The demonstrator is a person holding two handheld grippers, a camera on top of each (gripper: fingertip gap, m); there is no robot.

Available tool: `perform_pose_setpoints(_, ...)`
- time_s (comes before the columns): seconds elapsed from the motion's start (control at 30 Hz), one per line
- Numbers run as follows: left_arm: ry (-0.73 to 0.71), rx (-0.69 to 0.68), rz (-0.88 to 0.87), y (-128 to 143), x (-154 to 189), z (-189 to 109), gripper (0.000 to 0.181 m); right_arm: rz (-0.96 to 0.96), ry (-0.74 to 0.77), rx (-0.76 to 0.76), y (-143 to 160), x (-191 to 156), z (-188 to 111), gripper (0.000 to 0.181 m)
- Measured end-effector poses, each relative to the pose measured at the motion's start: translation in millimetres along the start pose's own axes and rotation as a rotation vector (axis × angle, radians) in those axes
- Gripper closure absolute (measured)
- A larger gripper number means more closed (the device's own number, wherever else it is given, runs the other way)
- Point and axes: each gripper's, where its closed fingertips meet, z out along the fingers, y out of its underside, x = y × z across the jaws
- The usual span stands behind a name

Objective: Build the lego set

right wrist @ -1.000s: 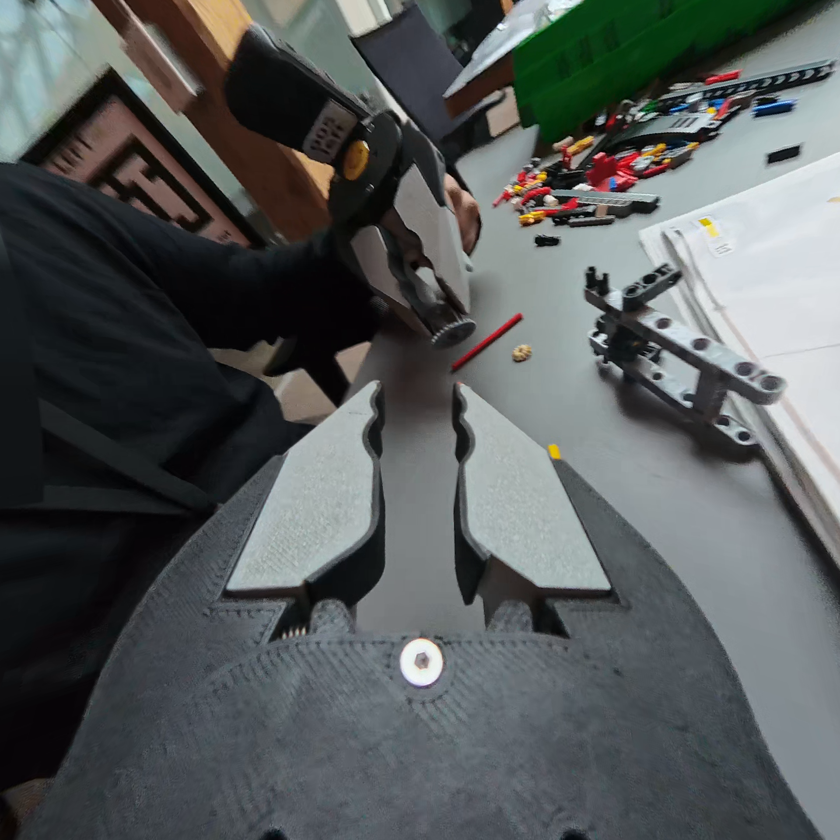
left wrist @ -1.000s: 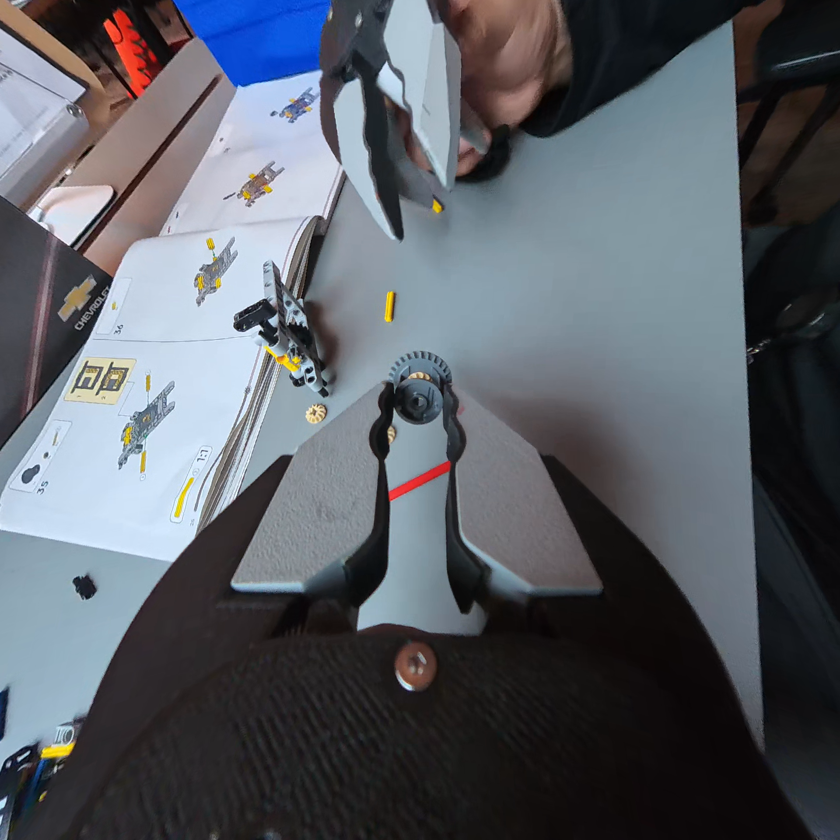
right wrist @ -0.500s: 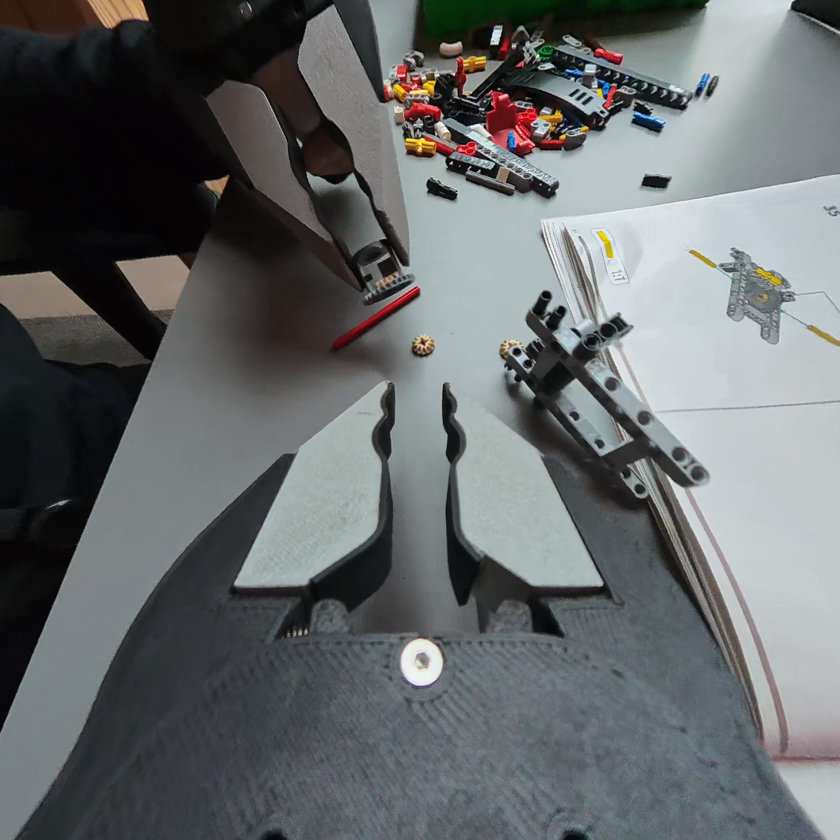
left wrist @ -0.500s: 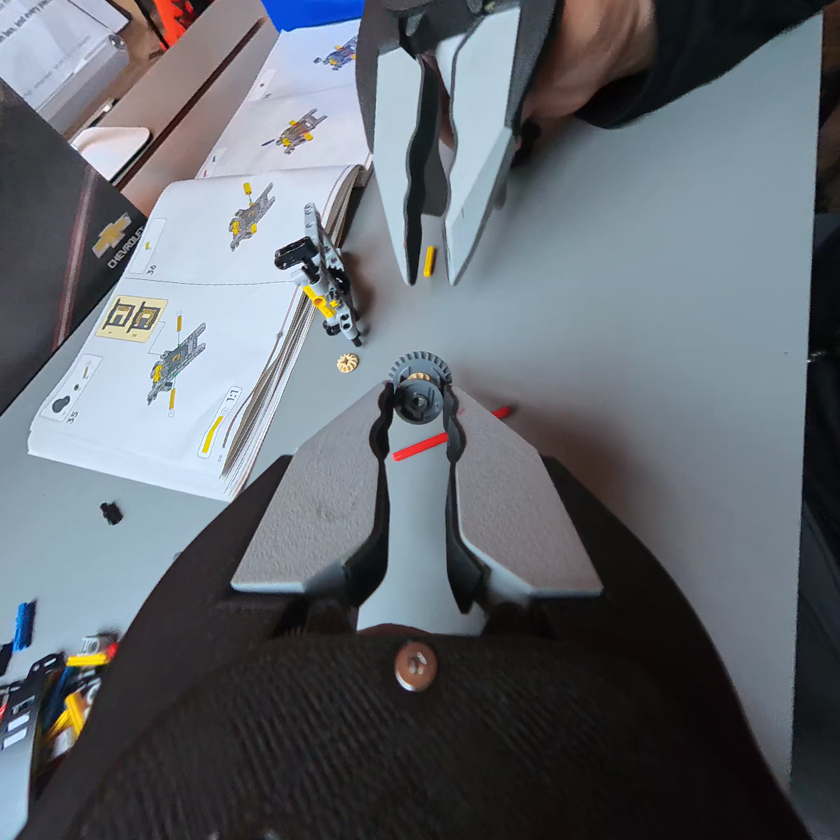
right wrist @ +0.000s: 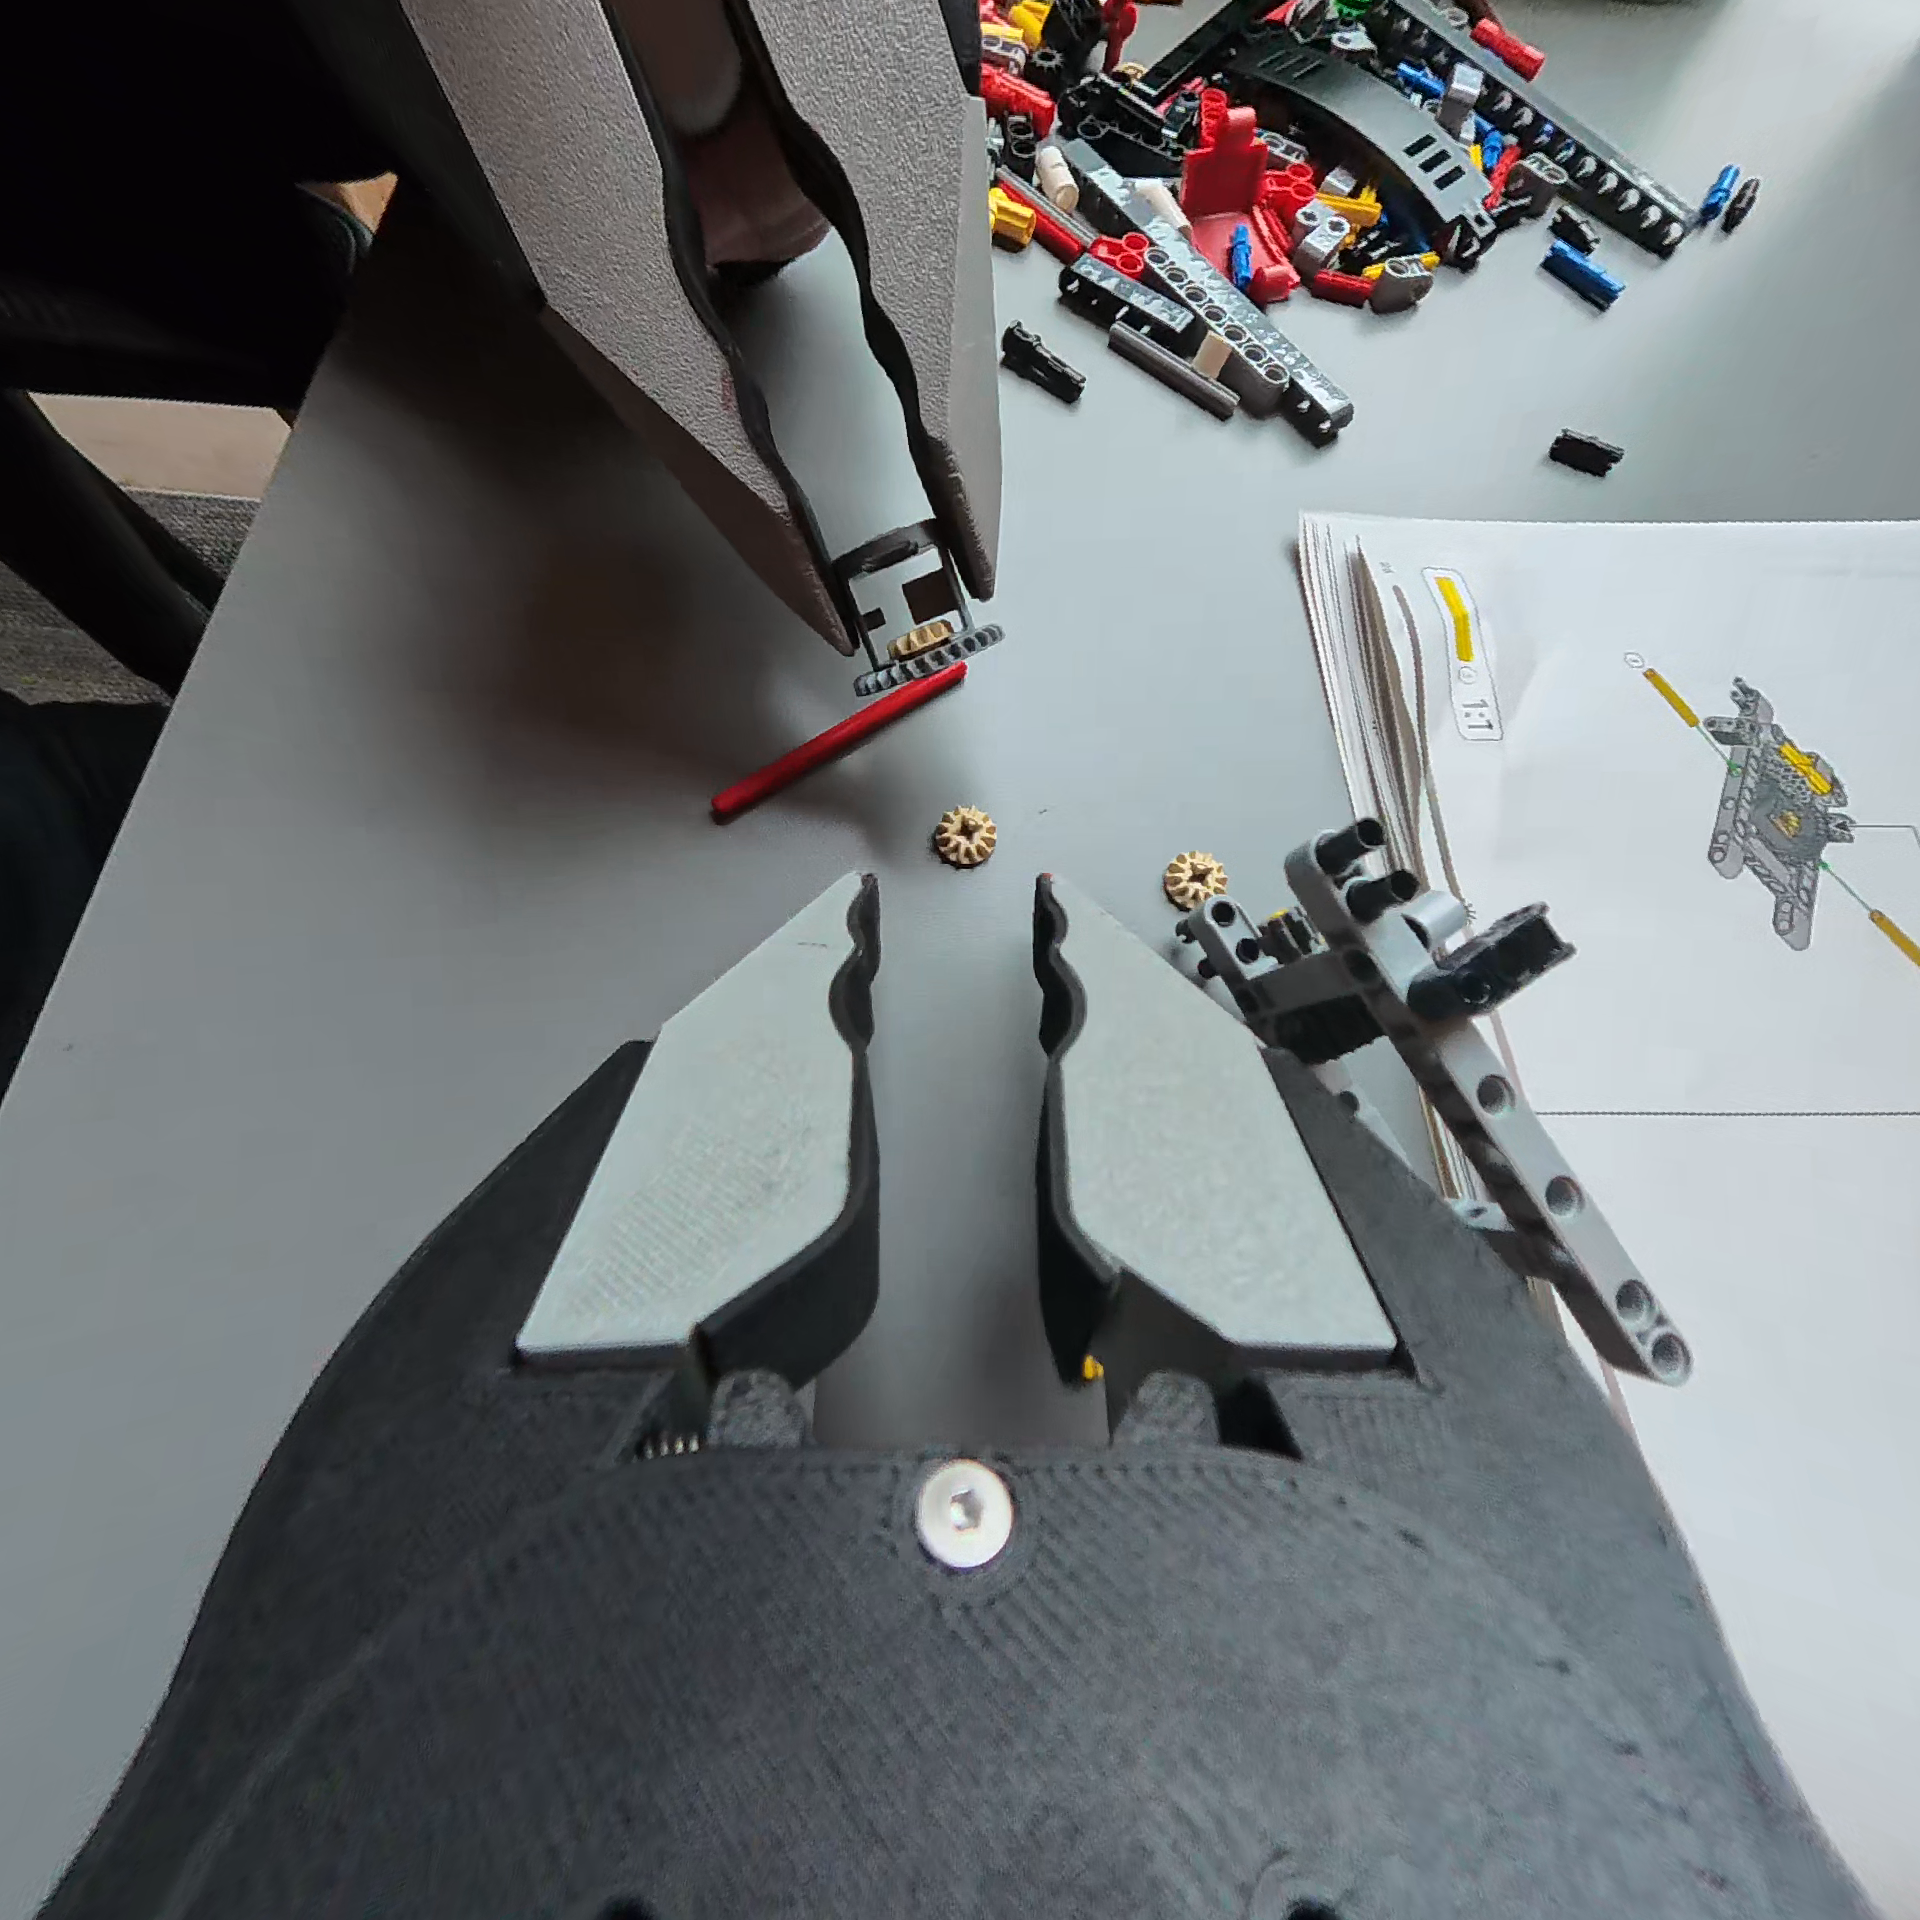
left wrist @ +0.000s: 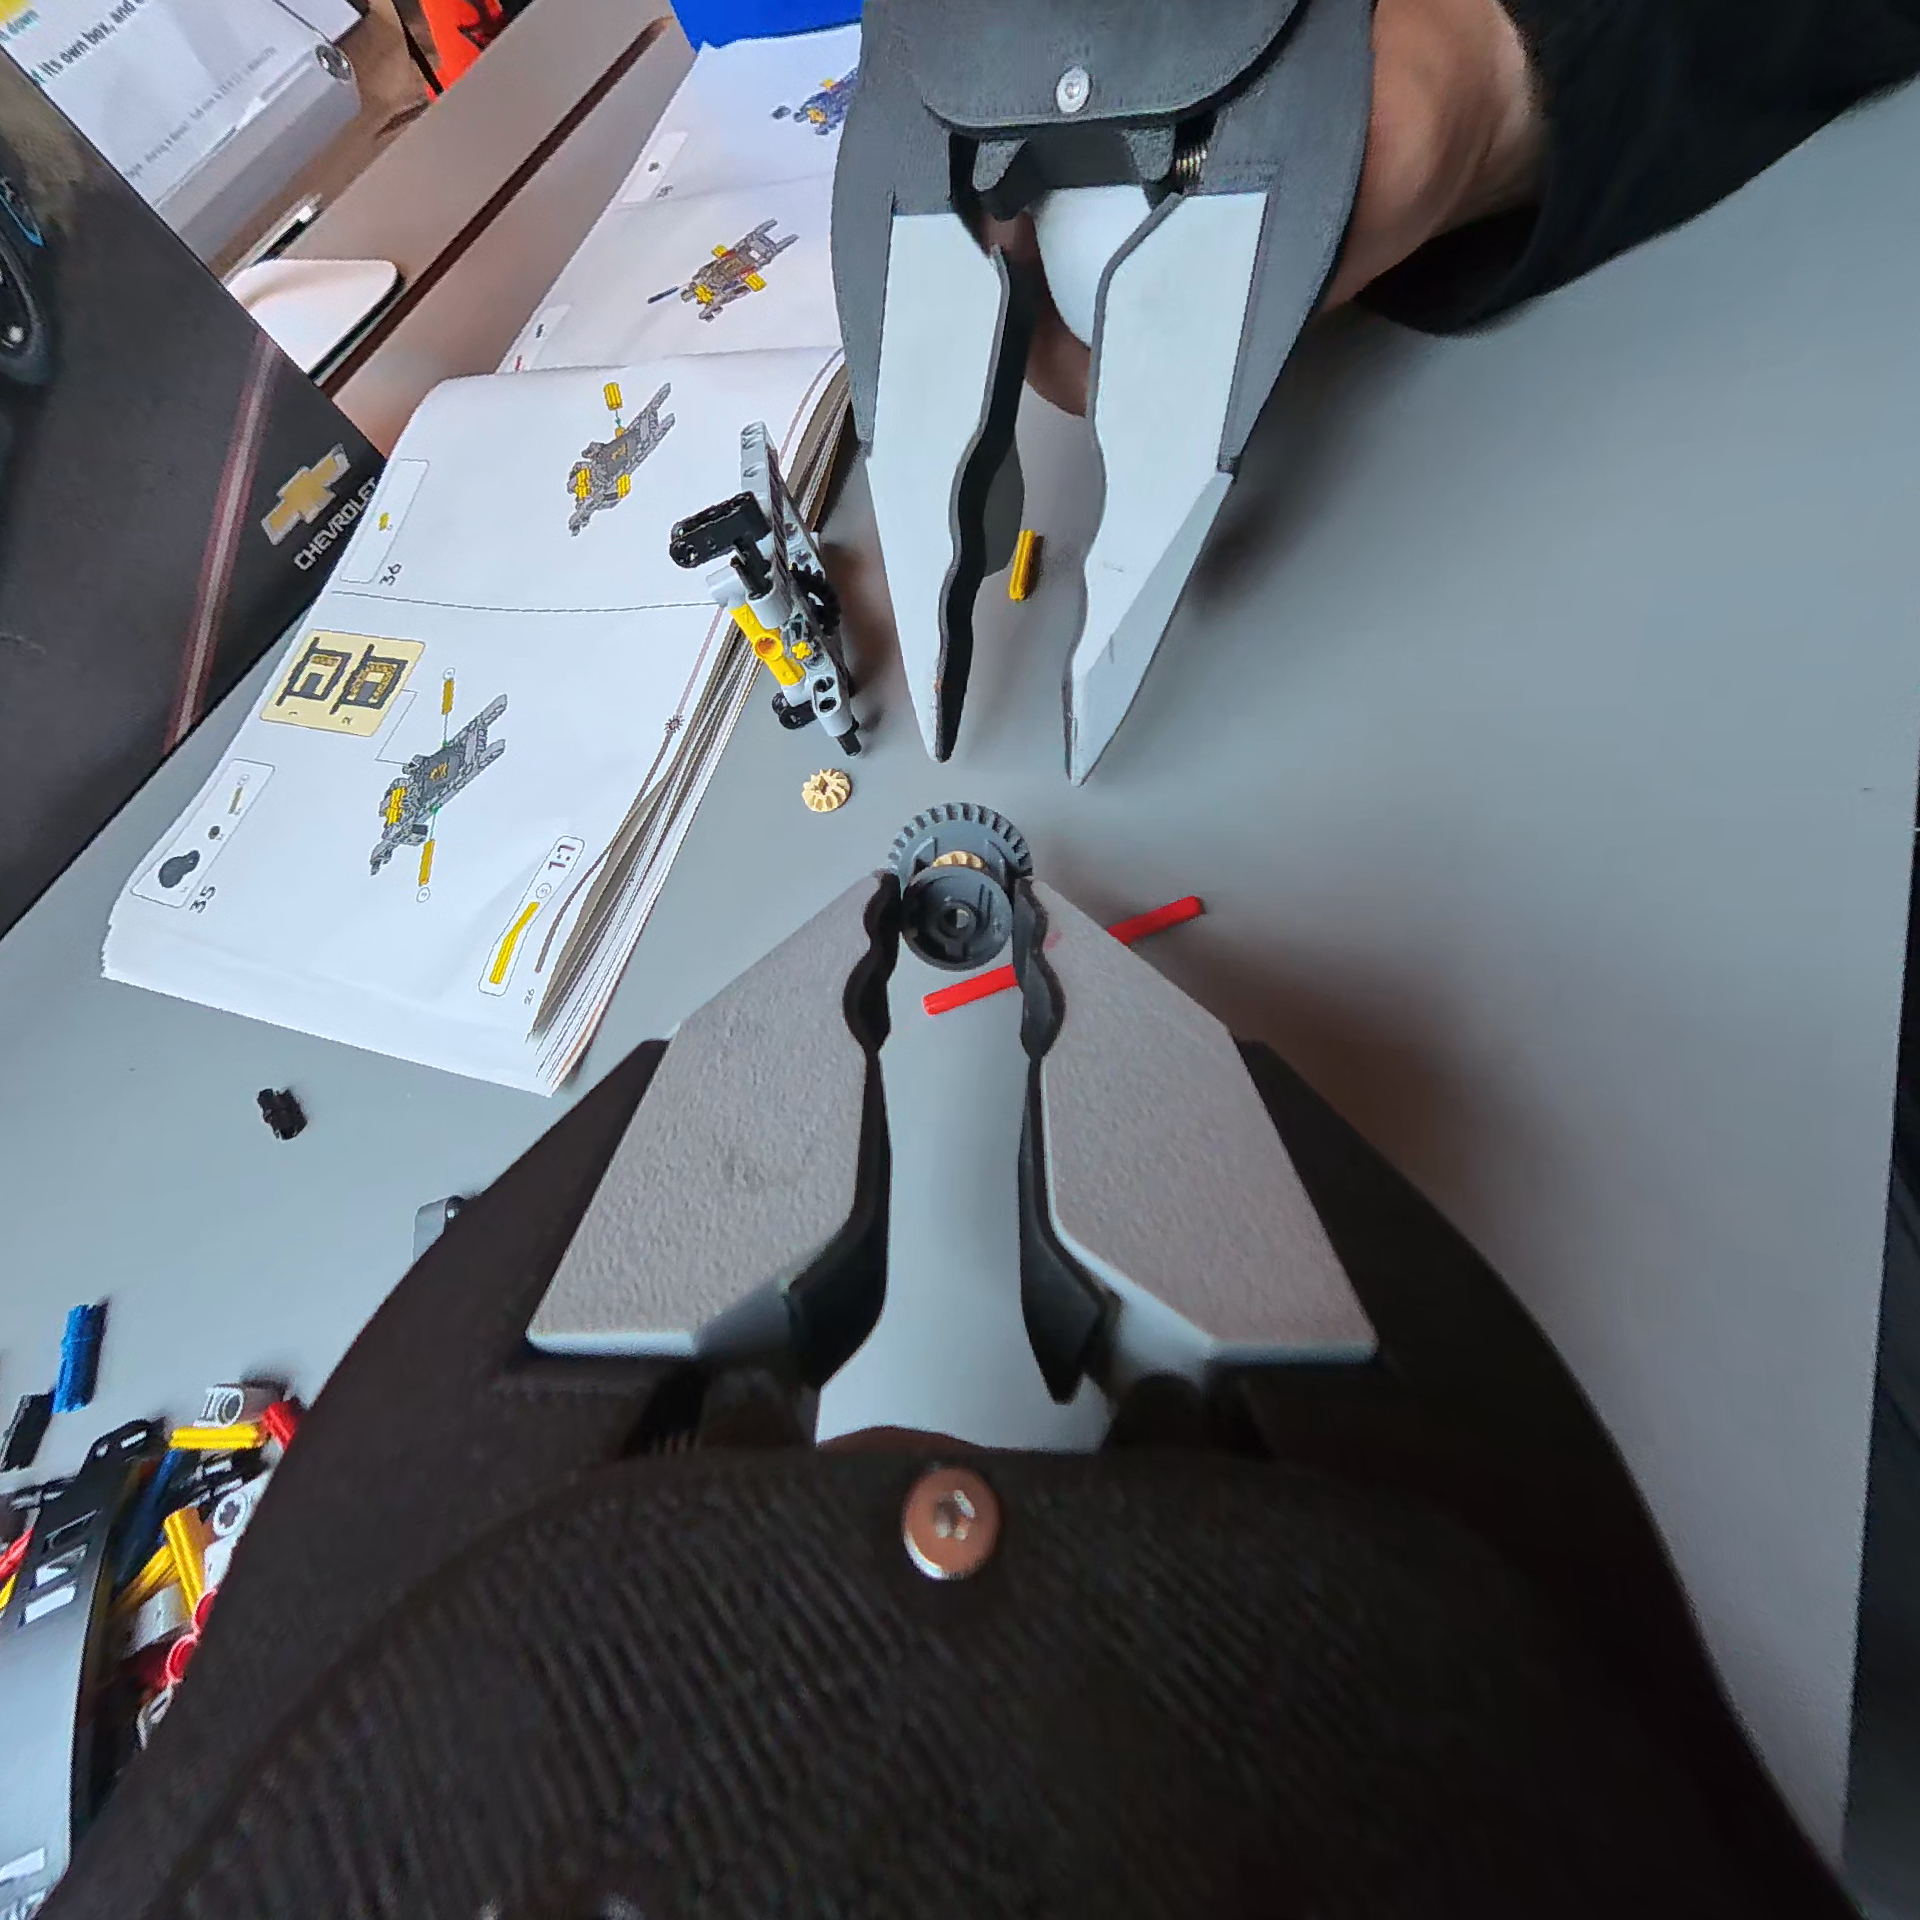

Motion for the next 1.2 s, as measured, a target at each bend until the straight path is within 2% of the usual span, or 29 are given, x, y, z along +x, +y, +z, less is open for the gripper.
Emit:
perform_pose_setpoints(0.47, 0.009, -0.01, 0.036, 2, 3, 4, 0.162, -0.084, -0.009, -0.049, -1, 1, 14, 0.16)
perform_pose_setpoints(0.6, 0.011, -0.017, 0.033, 3, 3, 5, 0.163, -0.089, -0.018, -0.056, -3, 2, 18, 0.165)
perform_pose_setpoints(0.67, 0.01, -0.016, 0.03, 3, 3, 4, 0.163, -0.076, -0.033, -0.061, -3, 1, 19, 0.173)
perform_pose_setpoints(0.77, 0.006, -0.017, 0.029, 4, 2, 4, 0.163, -0.077, -0.03, -0.062, -2, 1, 18, 0.173)
perform_pose_setpoints(0.97, 0.001, -0.02, 0.035, 4, 2, 4, 0.162, -0.071, -0.013, -0.063, 7, -9, 5, 0.173)
perform_pose_setpoints(1.2, 0.003, -0.014, 0.036, 3, 3, 4, 0.163, -0.03, 0.003, -0.071, 35, -31, -30, 0.173)
